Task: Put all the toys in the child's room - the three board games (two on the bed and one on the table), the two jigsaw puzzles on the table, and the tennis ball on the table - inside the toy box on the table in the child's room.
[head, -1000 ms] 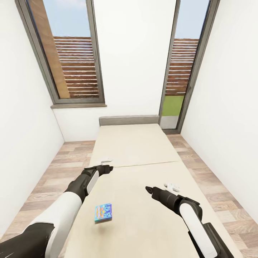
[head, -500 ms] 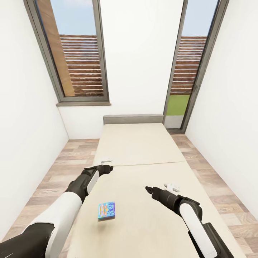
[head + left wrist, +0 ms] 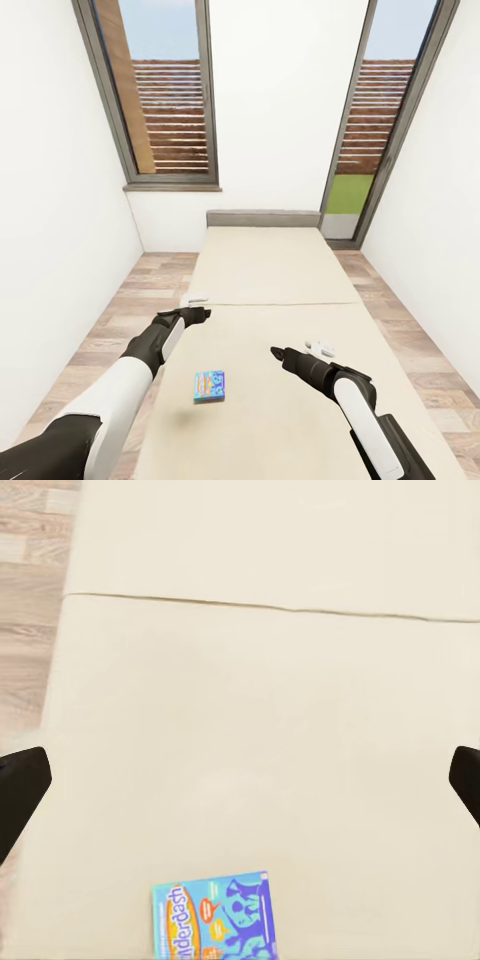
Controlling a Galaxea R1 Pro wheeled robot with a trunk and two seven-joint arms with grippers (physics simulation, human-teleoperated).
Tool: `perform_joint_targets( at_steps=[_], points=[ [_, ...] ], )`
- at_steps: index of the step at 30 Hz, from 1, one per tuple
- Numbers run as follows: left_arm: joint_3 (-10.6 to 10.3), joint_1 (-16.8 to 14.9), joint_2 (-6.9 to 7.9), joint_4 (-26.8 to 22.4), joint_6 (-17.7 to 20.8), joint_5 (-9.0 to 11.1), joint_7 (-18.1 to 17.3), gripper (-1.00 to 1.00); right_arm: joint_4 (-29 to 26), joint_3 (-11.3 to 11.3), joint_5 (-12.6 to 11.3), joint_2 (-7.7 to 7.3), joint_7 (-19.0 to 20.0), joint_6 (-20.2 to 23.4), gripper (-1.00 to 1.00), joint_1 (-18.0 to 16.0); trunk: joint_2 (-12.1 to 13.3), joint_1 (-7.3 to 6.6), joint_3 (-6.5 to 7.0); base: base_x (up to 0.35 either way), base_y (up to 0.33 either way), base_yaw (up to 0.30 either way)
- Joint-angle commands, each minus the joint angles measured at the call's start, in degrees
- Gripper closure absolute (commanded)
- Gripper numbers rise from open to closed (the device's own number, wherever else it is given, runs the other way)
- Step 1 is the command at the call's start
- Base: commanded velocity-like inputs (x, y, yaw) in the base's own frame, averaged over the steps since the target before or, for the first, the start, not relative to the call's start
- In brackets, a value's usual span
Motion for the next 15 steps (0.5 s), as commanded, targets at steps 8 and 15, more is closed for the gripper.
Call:
perform_joint_targets(
  at_steps=[8, 15],
  points=[
    [-0.33, -0.04, -0.02, -0.07, 0.36, 0.56, 0.22, -1.00, -0.10, 0.06, -0.56, -0.05, -0.59, 0.03, -1.00, -0.07, -0.13, 0.03, -0.77, 0.000, 0.000, 0.139],
    [-0.49, -0.04, -0.07, -0.07, 0.38, 0.54, 0.23, -1.00, -0.09, 0.03, -0.55, -0.05, -0.59, 0.03, -1.00, -0.05, -0.13, 0.03, -1.40, 0.000, 0.000, 0.074]
  ],
)
